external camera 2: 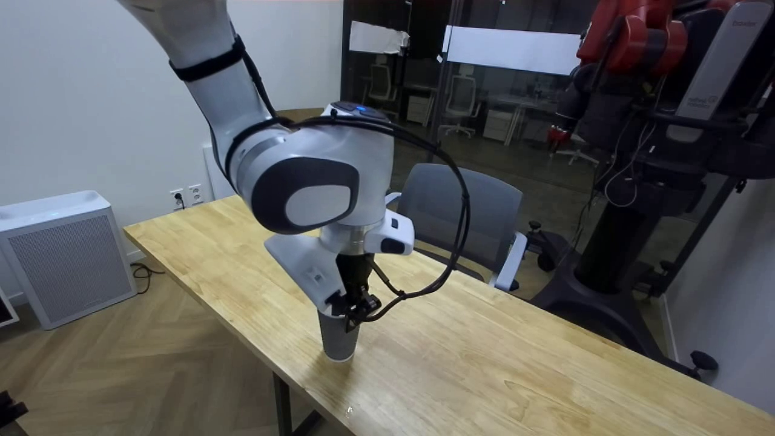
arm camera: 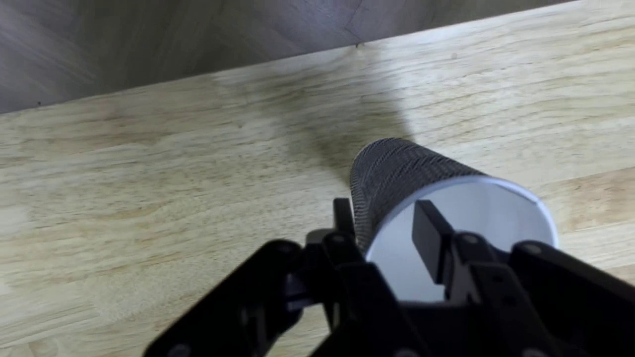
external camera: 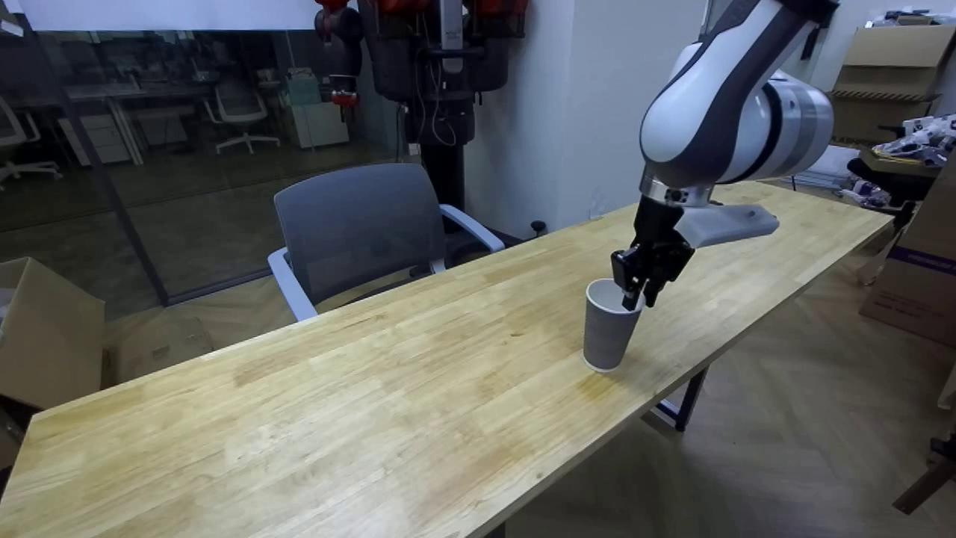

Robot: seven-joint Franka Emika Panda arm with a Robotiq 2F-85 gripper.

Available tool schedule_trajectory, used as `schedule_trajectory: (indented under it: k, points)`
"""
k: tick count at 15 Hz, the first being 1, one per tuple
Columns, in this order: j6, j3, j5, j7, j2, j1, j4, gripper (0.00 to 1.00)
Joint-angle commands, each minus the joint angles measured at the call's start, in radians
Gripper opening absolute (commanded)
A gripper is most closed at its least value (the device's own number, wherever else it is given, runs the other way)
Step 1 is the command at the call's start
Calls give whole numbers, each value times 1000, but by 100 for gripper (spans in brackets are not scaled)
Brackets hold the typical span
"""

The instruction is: Move the cup forward

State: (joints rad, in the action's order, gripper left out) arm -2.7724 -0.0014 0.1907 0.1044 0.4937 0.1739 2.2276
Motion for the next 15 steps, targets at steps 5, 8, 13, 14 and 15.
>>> schedule_trajectory:
  k: [5, 8, 13, 14, 15]
  points:
    - [-9, 12, 50, -2, -71, 50, 47, 95]
    - [-19, -16, 27, -15, -105, 40, 57, 100]
    - [1, -40, 13, -4, -111, 41, 30, 100]
    - [6, -47, 11, -4, -125, 41, 31, 100]
    - [8, -51, 11, -4, -136, 41, 35, 100]
